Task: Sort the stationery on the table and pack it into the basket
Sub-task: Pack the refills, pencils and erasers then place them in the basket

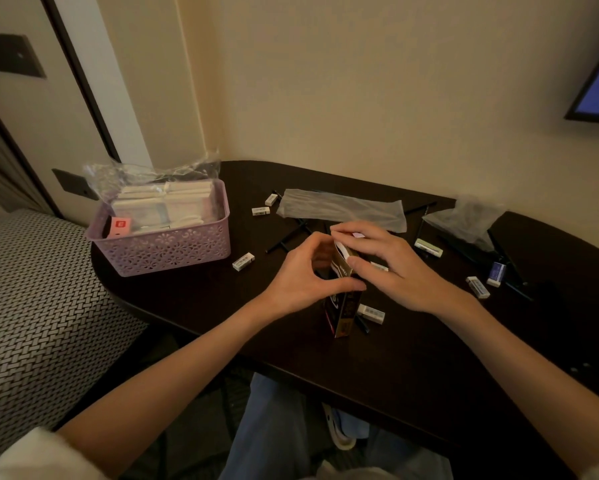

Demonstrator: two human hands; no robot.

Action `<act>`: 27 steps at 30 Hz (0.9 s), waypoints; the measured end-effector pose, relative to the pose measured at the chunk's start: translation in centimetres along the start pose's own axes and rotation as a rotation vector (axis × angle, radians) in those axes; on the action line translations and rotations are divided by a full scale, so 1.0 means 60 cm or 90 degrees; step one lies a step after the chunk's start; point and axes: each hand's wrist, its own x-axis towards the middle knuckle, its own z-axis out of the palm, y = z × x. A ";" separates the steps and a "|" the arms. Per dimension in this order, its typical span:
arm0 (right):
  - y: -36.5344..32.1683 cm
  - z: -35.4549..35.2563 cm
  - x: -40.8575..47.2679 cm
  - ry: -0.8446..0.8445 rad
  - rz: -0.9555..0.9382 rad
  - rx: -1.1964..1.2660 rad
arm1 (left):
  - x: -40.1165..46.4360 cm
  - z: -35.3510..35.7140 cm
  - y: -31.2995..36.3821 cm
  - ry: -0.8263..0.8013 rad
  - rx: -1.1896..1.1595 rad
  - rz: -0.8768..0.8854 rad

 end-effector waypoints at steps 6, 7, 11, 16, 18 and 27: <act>0.005 0.007 -0.008 -0.001 0.027 0.034 | 0.008 -0.003 -0.014 -0.008 0.009 0.001; 0.007 0.008 -0.011 -0.003 0.034 0.047 | 0.009 -0.004 -0.016 -0.012 0.001 -0.005; 0.007 0.001 -0.015 -0.039 0.076 0.094 | 0.014 0.000 -0.019 -0.016 0.032 0.004; 0.008 -0.005 -0.012 -0.039 0.080 0.114 | 0.009 0.016 -0.015 0.021 0.143 0.071; 0.009 0.003 -0.016 -0.009 0.067 0.146 | 0.009 0.017 -0.013 0.028 0.151 0.079; 0.031 0.020 -0.020 0.033 -0.044 -0.226 | 0.019 0.004 -0.027 -0.030 0.132 0.037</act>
